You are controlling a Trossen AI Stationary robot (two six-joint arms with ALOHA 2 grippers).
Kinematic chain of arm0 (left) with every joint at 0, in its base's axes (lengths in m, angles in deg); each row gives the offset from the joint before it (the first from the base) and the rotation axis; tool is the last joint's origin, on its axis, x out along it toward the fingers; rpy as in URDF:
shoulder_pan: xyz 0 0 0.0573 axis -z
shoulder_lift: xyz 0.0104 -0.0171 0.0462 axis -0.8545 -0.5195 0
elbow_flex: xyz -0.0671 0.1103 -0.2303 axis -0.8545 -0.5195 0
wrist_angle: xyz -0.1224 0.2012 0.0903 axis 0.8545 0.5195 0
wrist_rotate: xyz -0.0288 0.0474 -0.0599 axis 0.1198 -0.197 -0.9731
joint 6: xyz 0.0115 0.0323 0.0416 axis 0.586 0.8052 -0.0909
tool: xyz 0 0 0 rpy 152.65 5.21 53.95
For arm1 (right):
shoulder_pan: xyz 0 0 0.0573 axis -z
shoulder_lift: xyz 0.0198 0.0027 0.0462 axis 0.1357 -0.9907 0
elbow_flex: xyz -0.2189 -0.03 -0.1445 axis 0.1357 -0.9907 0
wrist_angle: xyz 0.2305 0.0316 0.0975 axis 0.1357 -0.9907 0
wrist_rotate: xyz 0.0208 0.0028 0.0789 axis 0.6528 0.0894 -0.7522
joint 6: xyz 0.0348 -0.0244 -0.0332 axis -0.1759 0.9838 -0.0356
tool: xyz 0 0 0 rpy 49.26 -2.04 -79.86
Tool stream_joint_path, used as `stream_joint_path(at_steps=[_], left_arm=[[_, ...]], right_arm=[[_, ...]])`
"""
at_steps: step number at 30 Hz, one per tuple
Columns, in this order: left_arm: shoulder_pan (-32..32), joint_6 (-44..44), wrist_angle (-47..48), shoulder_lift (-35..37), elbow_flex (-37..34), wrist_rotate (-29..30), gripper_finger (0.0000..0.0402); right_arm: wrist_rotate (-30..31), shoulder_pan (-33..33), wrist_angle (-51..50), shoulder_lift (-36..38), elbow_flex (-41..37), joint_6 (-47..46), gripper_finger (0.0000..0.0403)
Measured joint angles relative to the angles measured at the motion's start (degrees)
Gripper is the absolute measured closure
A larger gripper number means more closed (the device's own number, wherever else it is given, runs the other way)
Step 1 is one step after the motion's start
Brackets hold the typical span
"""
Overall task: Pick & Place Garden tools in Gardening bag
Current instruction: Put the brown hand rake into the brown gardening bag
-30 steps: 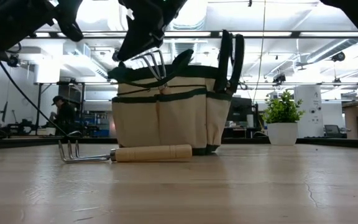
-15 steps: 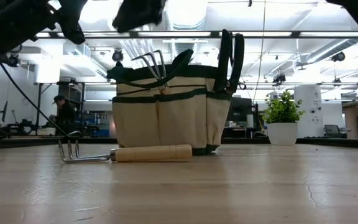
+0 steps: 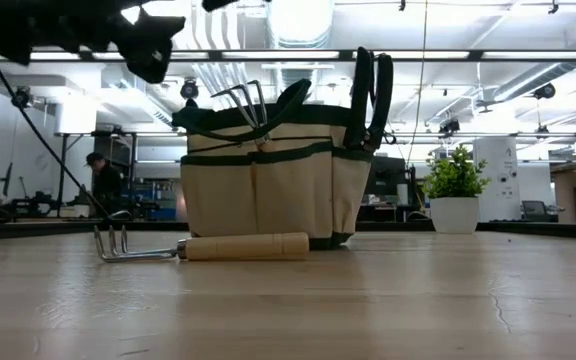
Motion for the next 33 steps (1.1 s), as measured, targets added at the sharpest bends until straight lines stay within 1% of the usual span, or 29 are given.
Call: stream_joint_path(at_steps=[3,5,7,8,11,14,16,19,24,28,33], left_arm=[[3.5,0.1,11.4,0.8,4.4,0.0,0.0209],[6.7,-0.2,16.2,1.1,7.0,1.5,0.0209],[10.5,-1.4,20.7,0.5,8.3,6.2,0.0209],[12.4,-2.1,22.1,-0.2,8.6,9.5,0.0209],[17.7,-4.4,24.7,-3.1,8.3,18.7,0.0209],[21.9,-8.9,24.7,-6.2,7.9,24.6,0.0209],[23.8,-11.2,26.1,-8.7,7.7,27.2,0.0209],[25.2,-11.7,26.6,-12.2,7.7,28.9,0.0209],[26.2,-7.5,27.5,-20.7,7.7,28.8,0.0214],[26.1,-0.7,27.7,-26.6,8.3,30.7,0.0222],[26.3,5.5,28.0,-31.5,10.1,32.8,0.0230]], right_arm=[[2.1,-2.3,-4.6,0.0,-0.1,-2.6,0.0235],[3.2,-3.9,-8.1,0.1,-0.1,-4.9,0.0240],[3.3,-5.5,-11.3,0.2,-0.1,-7.9,0.0245],[3.3,-6.3,-12.3,0.2,-0.1,-9.4,0.0247],[3.4,-9.0,-12.8,0.3,-0.8,-12.4,0.0253],[5.6,-11.6,-11.9,0.2,-2.1,-14.0,0.0258],[7.9,-13.1,-8.7,0.2,-4.1,-14.1,0.0261],[9.1,-14.3,-3.8,0.1,-7.8,-12.9,0.0264],[9.3,-14.5,-1.8,0.0,-11.3,-15.4,0.0261],[9.2,-14.0,0.6,0.0,-14.0,-15.6,0.0258],[9.2,-13.5,2.8,0.0,-16.2,-15.5,0.0259]])
